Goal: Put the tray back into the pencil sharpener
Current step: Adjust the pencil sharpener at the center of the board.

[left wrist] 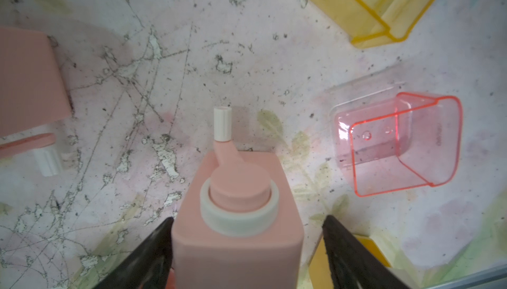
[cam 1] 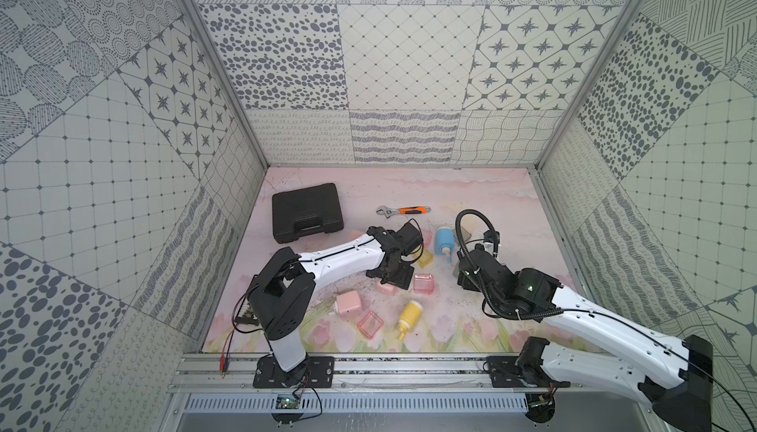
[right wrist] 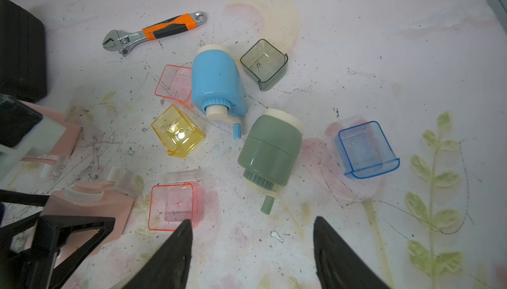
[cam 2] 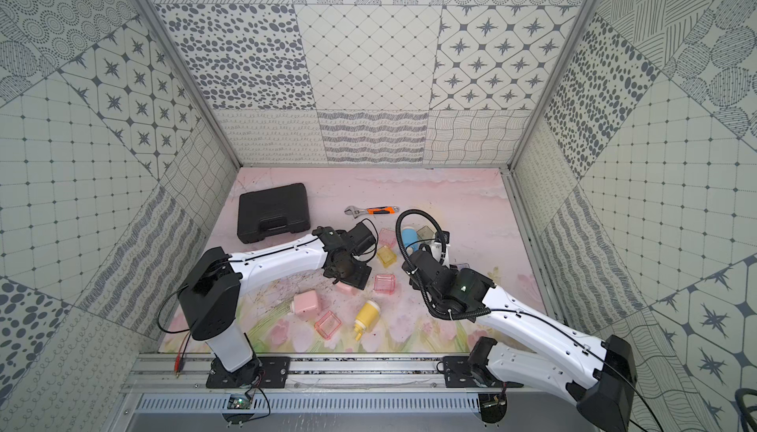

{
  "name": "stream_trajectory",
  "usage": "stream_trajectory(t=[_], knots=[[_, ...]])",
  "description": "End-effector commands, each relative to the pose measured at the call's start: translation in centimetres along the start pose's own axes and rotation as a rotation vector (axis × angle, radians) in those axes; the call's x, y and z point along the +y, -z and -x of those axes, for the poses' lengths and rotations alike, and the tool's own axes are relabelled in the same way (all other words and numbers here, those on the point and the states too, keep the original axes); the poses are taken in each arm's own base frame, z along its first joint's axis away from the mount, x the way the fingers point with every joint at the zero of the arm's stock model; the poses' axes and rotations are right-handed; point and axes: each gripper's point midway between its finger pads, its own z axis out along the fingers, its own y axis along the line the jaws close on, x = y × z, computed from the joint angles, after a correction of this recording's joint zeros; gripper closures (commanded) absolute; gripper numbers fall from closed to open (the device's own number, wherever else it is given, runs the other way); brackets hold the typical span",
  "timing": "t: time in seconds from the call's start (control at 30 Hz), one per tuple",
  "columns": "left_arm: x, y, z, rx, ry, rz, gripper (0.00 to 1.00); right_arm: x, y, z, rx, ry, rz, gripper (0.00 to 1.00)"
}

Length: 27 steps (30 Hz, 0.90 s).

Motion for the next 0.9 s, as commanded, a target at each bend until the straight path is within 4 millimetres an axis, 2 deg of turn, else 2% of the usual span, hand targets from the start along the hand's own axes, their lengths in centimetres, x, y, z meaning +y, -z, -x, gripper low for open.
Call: stream_trajectory(t=[0.0,0.17,0.27,0.37,0.43,0.5,0.63,0.77,0.87], knots=[[0.3,-0.4,0.0,0.031,0.026,-0.021,0.25,-1.1,0.1,0.1,-0.024,-0.051,-0.030,0.29],[1.2,-0.4,0.1,0.020,0.085,0.021,0.40,-0.7,0.0,-0.3,-0.002,-0.078,-0.007,0.30],[2.2,-0.2,0.3,-0.001,0.118,0.076,0.49,-1.6,0.3,-0.9,0.020,-0.056,-0.028,0.29],[3.1,0.8,0.7,-0.041,0.174,0.113,0.58,-2.6,1.1,-0.6,0.001,-0.061,-0.032,0.30],[3.4,1.9,1.1,-0.085,0.241,0.120,0.59,-3.0,1.6,-0.4,-0.013,-0.075,-0.029,0.29],[3.3,3.2,1.7,-0.133,0.343,0.093,0.69,-3.4,2.0,-0.2,-0.020,-0.085,-0.028,0.29],[3.1,5.0,2.4,-0.205,0.578,0.048,0.78,-3.2,2.2,0.1,-0.022,-0.065,-0.029,0.29],[3.5,5.8,2.2,-0.227,0.778,0.075,0.81,-2.7,2.3,0.7,-0.024,-0.028,-0.032,0.30],[4.1,5.4,1.4,-0.224,0.906,0.158,0.81,-2.3,2.5,1.1,-0.031,-0.011,-0.027,0.29]])
